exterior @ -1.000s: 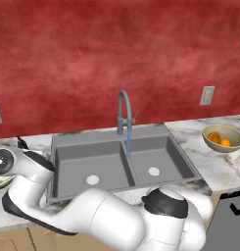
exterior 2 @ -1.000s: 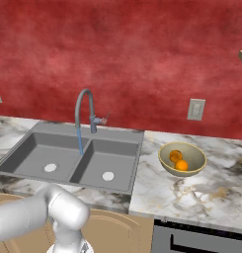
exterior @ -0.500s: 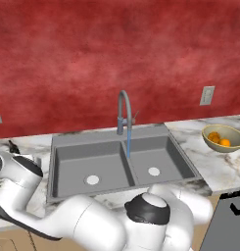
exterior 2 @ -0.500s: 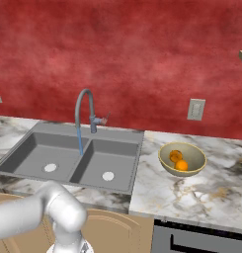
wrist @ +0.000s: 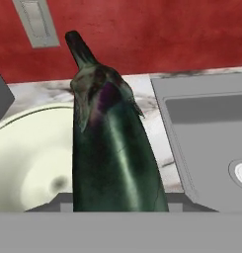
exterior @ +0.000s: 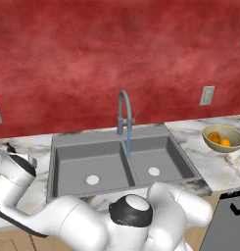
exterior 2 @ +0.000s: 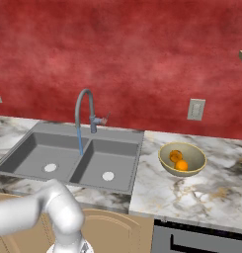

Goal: Pick the oranges from the sink and place them in one bowl. Place the eggplant in the other bowl. Then turn off the sink faucet.

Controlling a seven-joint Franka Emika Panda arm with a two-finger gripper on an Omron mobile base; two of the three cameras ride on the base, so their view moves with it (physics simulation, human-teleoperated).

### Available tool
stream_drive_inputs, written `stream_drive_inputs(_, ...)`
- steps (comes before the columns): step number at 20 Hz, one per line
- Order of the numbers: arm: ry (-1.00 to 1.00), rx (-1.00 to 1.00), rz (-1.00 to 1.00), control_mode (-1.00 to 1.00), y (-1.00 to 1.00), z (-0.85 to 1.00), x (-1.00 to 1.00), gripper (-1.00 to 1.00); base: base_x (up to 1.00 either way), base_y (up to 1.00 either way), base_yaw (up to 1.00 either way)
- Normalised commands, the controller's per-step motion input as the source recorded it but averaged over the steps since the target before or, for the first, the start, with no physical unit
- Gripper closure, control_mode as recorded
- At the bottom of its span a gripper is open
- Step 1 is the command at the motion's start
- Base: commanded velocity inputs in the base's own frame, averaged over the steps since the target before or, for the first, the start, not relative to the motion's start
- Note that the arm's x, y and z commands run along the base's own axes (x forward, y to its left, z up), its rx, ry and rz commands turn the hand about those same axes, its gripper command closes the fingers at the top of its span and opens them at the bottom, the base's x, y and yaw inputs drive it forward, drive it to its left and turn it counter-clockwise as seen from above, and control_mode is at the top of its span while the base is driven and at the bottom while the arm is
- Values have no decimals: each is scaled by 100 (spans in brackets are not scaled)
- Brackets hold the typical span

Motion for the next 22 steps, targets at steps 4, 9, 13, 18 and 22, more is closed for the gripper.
stream_drive_inputs(4,4,0,0,-100,18,-18,28,100,0,0,0)
stream_drive_inputs(9,4,0,0,-100,22,-24,25,100,0,0,0)
stream_drive_inputs(13,3,0,0,-100,22,-21,20,100,0,0,0)
stream_drive_inputs(18,0,0,0,-100,20,-4,9,100,0,0,0)
stream_drive_inputs(22,0,0,0,-100,21,-12,15,100,0,0,0)
